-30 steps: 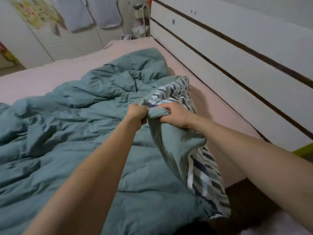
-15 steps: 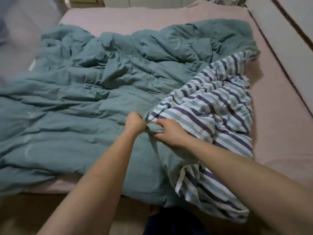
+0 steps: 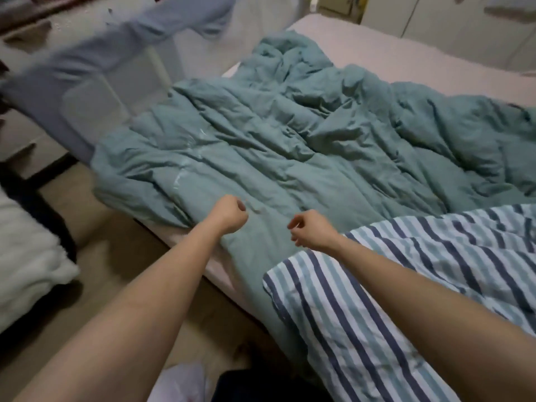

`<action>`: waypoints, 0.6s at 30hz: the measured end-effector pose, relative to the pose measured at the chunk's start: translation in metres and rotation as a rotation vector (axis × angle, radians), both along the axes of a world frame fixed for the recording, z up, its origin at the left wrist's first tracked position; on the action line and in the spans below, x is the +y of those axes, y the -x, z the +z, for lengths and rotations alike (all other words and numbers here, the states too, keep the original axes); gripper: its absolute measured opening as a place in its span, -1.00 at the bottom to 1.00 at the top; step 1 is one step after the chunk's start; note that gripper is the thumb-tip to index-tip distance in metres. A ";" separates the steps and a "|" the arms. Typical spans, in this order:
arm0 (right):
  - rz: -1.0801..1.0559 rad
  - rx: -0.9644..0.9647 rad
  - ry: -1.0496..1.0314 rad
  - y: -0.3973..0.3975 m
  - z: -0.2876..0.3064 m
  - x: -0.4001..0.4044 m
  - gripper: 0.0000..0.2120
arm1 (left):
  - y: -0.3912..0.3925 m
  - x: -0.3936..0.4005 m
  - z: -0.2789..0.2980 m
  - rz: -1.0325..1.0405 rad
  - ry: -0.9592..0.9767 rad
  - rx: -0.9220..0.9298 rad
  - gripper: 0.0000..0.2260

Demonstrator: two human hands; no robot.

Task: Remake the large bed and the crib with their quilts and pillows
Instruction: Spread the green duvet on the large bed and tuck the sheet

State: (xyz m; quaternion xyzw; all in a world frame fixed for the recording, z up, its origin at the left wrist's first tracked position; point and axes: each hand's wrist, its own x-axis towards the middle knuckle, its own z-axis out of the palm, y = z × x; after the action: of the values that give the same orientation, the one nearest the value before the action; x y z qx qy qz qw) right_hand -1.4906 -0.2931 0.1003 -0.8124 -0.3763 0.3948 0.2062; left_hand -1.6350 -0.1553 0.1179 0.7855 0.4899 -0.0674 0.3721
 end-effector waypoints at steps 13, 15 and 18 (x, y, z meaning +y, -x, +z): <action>0.546 -0.269 0.009 0.187 -0.045 0.311 -0.63 | 0.214 0.246 -0.081 0.868 0.109 -0.132 -0.63; 0.579 -0.298 0.028 0.210 -0.071 0.355 -0.54 | 0.220 0.284 -0.109 1.005 0.220 -0.229 -0.59; 0.616 -0.318 0.118 0.240 -0.118 0.410 -0.45 | 0.234 0.337 -0.158 1.173 0.408 -0.310 -0.52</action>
State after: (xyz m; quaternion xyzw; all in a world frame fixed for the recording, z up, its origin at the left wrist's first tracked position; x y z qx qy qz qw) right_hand -1.7303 0.1174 -0.0173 -0.7225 -0.6077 0.3282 -0.0310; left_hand -1.8687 0.1821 -0.0404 0.3009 0.7562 0.1699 0.5557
